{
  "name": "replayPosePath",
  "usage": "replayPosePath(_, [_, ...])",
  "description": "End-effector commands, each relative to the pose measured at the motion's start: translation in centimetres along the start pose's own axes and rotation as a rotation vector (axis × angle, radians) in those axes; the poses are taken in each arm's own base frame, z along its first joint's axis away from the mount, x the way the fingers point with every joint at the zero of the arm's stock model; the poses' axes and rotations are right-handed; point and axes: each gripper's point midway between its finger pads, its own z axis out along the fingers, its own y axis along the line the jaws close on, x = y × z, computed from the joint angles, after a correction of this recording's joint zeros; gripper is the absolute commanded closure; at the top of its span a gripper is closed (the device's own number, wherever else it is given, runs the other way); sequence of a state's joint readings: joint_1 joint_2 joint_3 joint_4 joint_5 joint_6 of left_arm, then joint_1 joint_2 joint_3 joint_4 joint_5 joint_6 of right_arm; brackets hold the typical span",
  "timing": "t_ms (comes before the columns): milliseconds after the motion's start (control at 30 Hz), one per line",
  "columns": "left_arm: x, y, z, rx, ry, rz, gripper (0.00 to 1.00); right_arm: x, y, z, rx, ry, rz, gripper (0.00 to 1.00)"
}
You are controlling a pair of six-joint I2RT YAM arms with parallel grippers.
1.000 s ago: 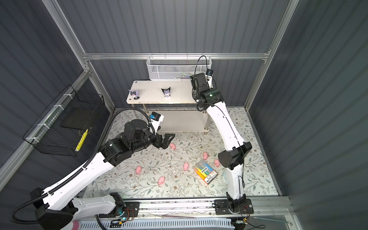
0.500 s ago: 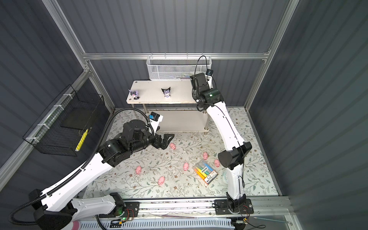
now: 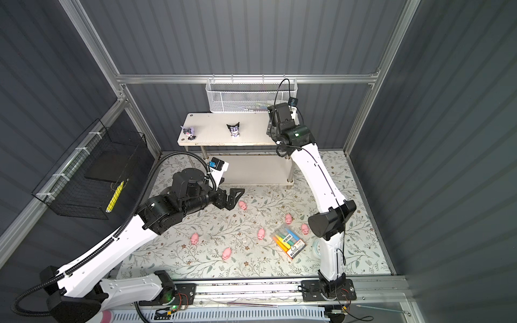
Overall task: Place and organize the plastic toys onto the shelf
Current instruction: 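Lower the black figurine onto the top shelf and open the right gripper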
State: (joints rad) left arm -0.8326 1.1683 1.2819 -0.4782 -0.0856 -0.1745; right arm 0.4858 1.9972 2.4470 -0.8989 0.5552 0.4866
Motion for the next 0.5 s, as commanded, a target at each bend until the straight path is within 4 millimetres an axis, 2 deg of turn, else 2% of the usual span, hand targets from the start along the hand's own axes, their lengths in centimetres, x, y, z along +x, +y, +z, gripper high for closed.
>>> replayPosePath(0, [-1.1,-0.1,-1.5,-0.006,-0.035,0.009,0.00,-2.8,0.0,-2.8,-0.059,-0.074,0.038,0.10])
replayPosePath(300, [-1.3,0.5,-2.4,-0.037,-0.043,-0.007,0.00,-4.7,-1.7,-7.1,-0.105,-0.131,0.066,0.04])
replayPosePath(400, [-1.2,1.1,-3.1,-0.066,-0.044,-0.011,0.00,-4.5,-2.4,-9.0,-0.159,-0.140,0.073,0.11])
replayPosePath(467, [-1.0,1.4,-3.6,-0.083,-0.042,-0.017,0.00,-3.6,-3.0,-10.2,-0.193,-0.127,0.074,0.21])
